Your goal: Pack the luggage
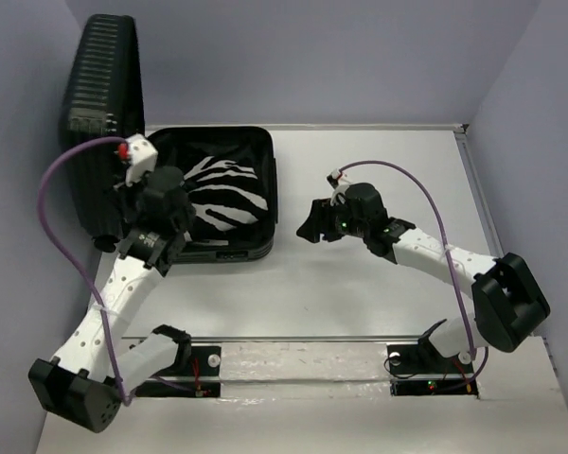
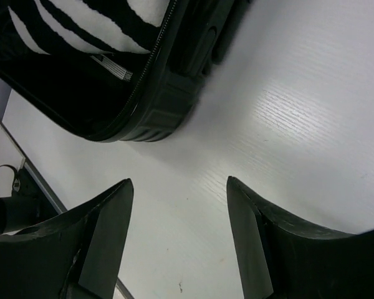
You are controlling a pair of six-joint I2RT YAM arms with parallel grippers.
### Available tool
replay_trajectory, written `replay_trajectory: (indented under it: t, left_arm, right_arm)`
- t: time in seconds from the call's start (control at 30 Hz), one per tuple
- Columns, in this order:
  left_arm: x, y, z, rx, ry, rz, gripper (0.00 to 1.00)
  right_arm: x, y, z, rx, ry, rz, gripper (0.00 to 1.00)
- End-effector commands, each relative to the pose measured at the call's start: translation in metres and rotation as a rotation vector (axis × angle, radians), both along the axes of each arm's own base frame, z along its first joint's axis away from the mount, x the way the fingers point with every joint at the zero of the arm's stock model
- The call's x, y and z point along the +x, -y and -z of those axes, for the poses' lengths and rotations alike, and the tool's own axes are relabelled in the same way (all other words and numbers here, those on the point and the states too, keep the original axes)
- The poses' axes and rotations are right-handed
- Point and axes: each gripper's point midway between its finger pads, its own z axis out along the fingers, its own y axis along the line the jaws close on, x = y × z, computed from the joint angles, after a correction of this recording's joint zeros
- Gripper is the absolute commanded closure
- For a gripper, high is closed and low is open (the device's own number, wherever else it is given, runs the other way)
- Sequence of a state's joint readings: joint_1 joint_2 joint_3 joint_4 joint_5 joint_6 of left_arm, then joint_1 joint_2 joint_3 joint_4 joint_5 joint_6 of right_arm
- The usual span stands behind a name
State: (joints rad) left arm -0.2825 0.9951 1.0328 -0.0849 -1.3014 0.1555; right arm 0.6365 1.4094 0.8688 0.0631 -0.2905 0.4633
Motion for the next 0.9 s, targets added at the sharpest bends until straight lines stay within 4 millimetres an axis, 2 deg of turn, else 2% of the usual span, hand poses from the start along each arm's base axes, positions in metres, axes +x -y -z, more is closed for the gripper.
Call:
replay_trajectory:
  t: [0.0, 0.03, 0.07, 0.13, 0.17, 0.2, 0.23, 0.27, 0.3, 0.33, 0.4, 0.47, 0.5, 0.53, 0.6, 0.63, 0.67, 0.73, 0.77, 0.8, 0.83, 0.87]
  left_arm:
    - [-0.010, 0.057, -0.021, 0.076, 0.000, 0.189, 0.94]
    - [-0.012, 0.064, -0.020, 0.085, -0.018, 0.216, 0.94]
    - [-0.014, 0.081, -0.017, 0.090, -0.025, 0.288, 0.94]
    - [-0.018, 0.095, -0.013, 0.111, -0.053, 0.351, 0.94]
    - [-0.022, 0.115, -0.010, 0.123, -0.070, 0.428, 0.88]
    - [-0.027, 0.122, -0.006, 0.152, -0.104, 0.462, 0.58]
    - [-0.033, 0.127, -0.003, 0.162, -0.122, 0.468, 0.39]
    - [-0.041, 0.144, -0.003, 0.187, -0.142, 0.541, 0.13]
    - [-0.046, 0.152, -0.004, 0.196, -0.151, 0.566, 0.09]
    - [-0.051, 0.157, -0.006, 0.201, -0.160, 0.578, 0.08]
    - [-0.056, 0.180, -0.014, 0.213, -0.161, 0.654, 0.02]
    - [-0.059, 0.199, -0.019, 0.232, -0.168, 0.699, 0.01]
    - [-0.062, 0.220, -0.022, 0.254, -0.174, 0.754, 0.01]
    - [-0.064, 0.230, -0.022, 0.265, -0.176, 0.777, 0.01]
    - [-0.066, 0.253, -0.031, 0.259, -0.163, 0.816, 0.01]
    - [-0.065, 0.264, -0.036, 0.221, -0.125, 0.858, 0.01]
    - [-0.063, 0.272, -0.051, 0.167, -0.081, 0.889, 0.01]
    - [-0.059, 0.291, -0.071, 0.044, 0.029, 0.986, 0.01]
    - [-0.058, 0.297, -0.074, 0.056, 0.022, 1.034, 0.01]
    - [-0.056, 0.302, -0.100, -0.039, 0.081, 1.084, 0.01]
    - [-0.054, 0.328, -0.109, -0.129, 0.111, 1.244, 0.01]
    - [-0.038, 0.327, -0.116, -0.270, 0.163, 1.242, 0.01]
  right_arm:
    - [0.009, -0.004, -0.001, 0.048, -0.014, 0.022, 0.32]
    - [0.011, -0.003, 0.001, 0.043, -0.014, 0.034, 0.32]
    - [0.012, -0.001, 0.002, 0.037, -0.011, 0.046, 0.31]
    - [0.020, 0.006, 0.005, 0.025, -0.009, 0.094, 0.29]
    - [0.021, 0.007, 0.004, 0.025, -0.008, 0.103, 0.28]
    - [0.025, 0.011, 0.005, 0.020, -0.010, 0.121, 0.28]
    - [0.026, 0.012, 0.007, 0.014, -0.019, 0.130, 0.28]
    - [0.032, 0.016, 0.010, 0.003, -0.023, 0.156, 0.27]
    - [0.034, 0.016, 0.013, -0.004, -0.030, 0.161, 0.27]
    - [0.040, 0.017, 0.012, -0.002, -0.033, 0.177, 0.28]
    - [0.047, 0.021, 0.021, -0.019, -0.055, 0.200, 0.28]
    - [0.053, 0.025, 0.018, -0.021, -0.050, 0.224, 0.29]
    - [0.053, 0.027, 0.015, -0.022, -0.041, 0.231, 0.30]
    - [0.054, 0.030, 0.013, -0.029, -0.033, 0.245, 0.32]
    - [0.056, 0.037, 0.009, -0.037, -0.025, 0.267, 0.42]
    - [0.057, 0.042, 0.006, -0.043, -0.016, 0.279, 0.57]
    - [0.057, 0.043, 0.004, -0.045, -0.014, 0.281, 0.65]
    - [0.056, 0.054, 0.002, -0.057, -0.013, 0.312, 0.73]
    - [0.054, 0.057, 0.000, -0.058, -0.004, 0.320, 0.79]
    - [0.053, 0.059, -0.002, -0.059, 0.004, 0.326, 0.81]
    - [0.051, 0.063, -0.001, -0.068, 0.012, 0.335, 0.83]
    - [0.046, 0.068, -0.002, -0.079, 0.008, 0.340, 0.84]
